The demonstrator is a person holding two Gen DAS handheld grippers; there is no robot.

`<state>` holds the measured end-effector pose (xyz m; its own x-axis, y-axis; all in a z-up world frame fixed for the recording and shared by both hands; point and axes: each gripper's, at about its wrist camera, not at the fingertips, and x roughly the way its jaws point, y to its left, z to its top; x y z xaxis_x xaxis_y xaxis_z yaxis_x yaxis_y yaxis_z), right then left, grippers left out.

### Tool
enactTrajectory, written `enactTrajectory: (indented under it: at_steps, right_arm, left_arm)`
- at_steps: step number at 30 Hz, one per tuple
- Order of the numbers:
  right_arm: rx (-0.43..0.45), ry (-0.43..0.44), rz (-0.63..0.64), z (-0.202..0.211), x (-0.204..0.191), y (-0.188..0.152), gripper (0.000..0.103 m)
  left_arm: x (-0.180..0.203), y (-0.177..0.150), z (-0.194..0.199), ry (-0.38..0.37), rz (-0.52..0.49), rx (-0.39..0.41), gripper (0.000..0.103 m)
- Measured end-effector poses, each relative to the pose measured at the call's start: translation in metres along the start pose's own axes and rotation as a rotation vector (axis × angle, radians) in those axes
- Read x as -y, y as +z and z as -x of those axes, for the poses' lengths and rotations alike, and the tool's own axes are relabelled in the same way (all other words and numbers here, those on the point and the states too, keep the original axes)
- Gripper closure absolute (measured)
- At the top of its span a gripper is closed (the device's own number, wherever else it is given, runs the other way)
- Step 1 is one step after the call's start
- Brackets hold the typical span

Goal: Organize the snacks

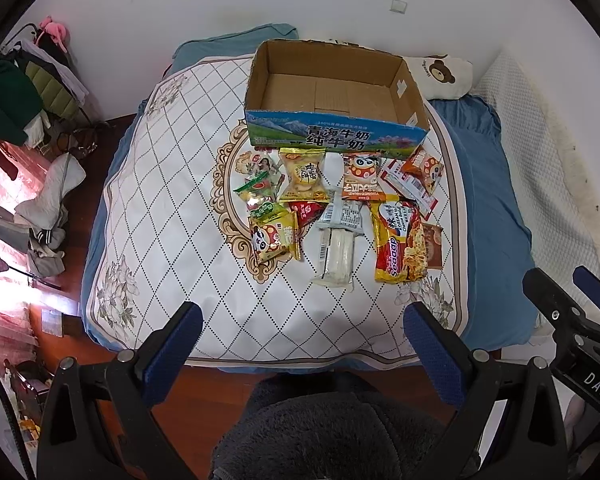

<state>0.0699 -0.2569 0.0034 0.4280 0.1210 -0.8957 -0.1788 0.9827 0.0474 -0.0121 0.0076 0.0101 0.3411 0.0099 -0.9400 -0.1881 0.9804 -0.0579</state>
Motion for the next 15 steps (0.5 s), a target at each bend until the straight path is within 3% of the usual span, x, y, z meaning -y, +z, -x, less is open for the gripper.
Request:
enactTrajectory:
  at_steps: [15]
  right_arm:
    - [0.002, 0.006, 0.007, 0.0008, -0.002, -0.003, 0.0]
  left_arm:
    - [-0.0006, -0.0044, 0.0011, 0.003, 0.005, 0.013, 0.0]
